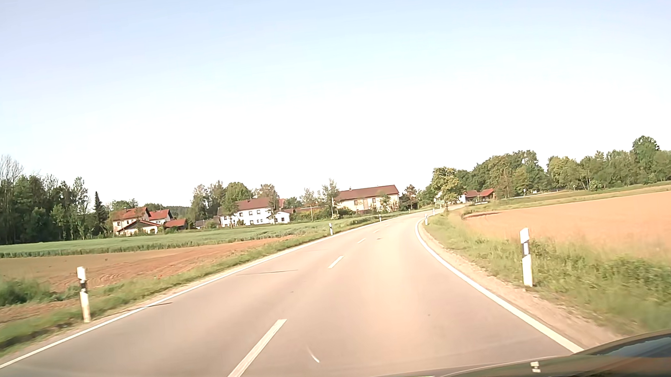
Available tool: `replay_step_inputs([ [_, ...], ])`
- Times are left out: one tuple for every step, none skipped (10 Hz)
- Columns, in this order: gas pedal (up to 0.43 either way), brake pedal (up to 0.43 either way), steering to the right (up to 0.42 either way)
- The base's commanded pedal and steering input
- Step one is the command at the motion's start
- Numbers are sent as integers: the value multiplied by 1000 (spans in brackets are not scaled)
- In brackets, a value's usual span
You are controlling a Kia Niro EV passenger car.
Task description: Follow the waypoints while adhering to traffic rules and regulations
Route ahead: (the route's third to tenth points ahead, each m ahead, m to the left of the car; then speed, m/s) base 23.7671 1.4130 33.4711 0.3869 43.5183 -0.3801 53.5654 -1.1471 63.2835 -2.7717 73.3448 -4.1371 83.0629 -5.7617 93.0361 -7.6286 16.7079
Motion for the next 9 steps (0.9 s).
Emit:
replay_step_inputs([
  [0,0,10],
  [0,0,10],
  [0,0,10],
  [0,0,9],
  [0,0,9],
  [0,0,10],
  [0,0,9],
  [59,0,9],
  [79,0,10],
])
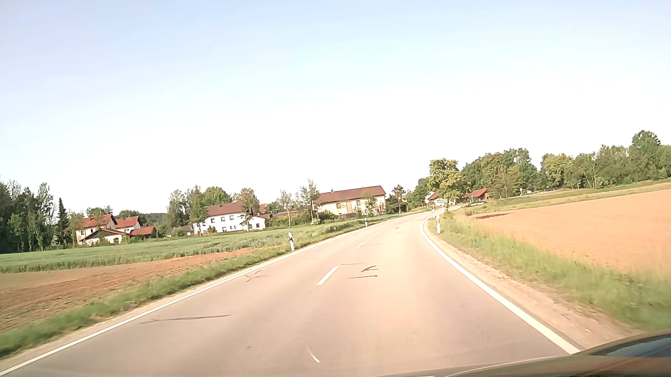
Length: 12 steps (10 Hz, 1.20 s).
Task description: Follow the waypoints while adhering to traffic rules and regulations
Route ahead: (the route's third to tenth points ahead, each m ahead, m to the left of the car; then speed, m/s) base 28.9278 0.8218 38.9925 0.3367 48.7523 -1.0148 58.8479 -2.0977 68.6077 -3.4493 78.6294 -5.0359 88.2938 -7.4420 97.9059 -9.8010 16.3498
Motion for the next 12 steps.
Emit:
replay_step_inputs([
  [87,0,10],
  [87,0,12],
  [98,0,13],
  [98,0,15],
  [110,0,16],
  [110,0,17],
  [110,0,17],
  [110,0,17],
  [118,0,17],
  [118,0,17],
  [118,0,17],
  [110,0,17],
])
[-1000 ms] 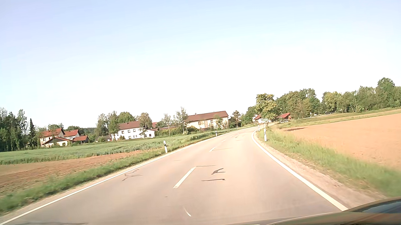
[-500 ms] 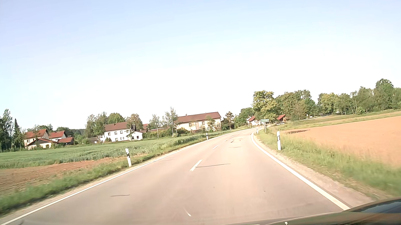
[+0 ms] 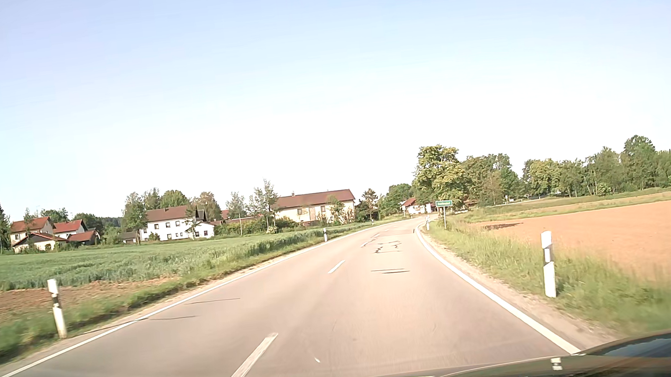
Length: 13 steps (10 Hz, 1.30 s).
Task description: Follow the waypoints while adhering to traffic rules and regulations
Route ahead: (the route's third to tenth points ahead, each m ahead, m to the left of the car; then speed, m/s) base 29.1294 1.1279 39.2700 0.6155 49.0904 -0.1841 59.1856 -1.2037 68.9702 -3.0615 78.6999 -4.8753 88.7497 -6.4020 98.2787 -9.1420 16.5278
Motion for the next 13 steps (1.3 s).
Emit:
replay_step_inputs([
  [110,0,17],
  [110,0,17],
  [87,0,17],
  [0,0,16],
  [0,0,16],
  [0,0,15],
  [0,0,12],
  [0,0,8],
  [0,0,7],
  [0,0,6],
  [0,0,6],
  [28,0,6],
  [47,0,7],
])
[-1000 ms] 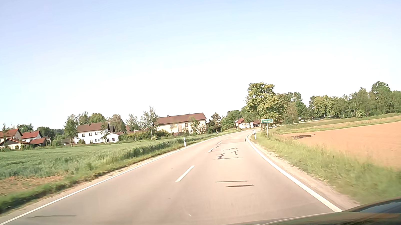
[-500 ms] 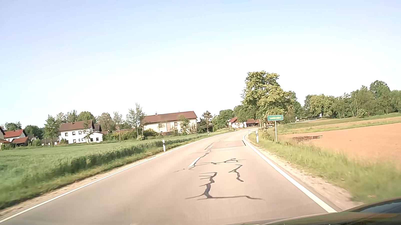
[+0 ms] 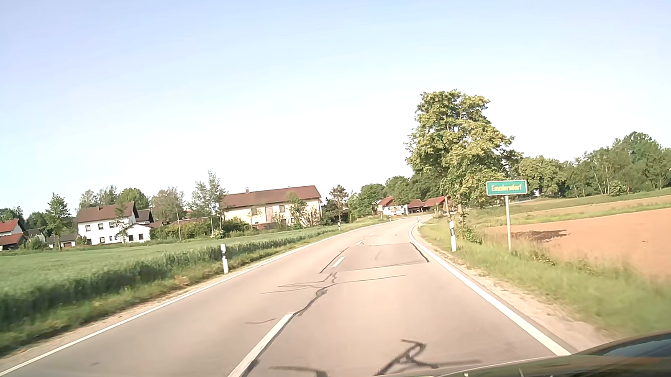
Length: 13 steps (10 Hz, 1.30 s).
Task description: Follow the waypoints while adhering to traffic rules and regulations
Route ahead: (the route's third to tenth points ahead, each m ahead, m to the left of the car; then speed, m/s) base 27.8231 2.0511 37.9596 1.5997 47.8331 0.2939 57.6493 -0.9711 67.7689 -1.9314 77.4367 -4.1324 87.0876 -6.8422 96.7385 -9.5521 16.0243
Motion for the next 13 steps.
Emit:
replay_step_inputs([
  [47,0,9],
  [47,0,11],
  [47,0,14],
  [59,0,14],
  [59,0,14],
  [67,0,14],
  [67,0,14],
  [67,0,14],
  [67,0,14],
  [79,0,13],
  [79,0,13],
  [79,0,9],
  [79,0,3],
])
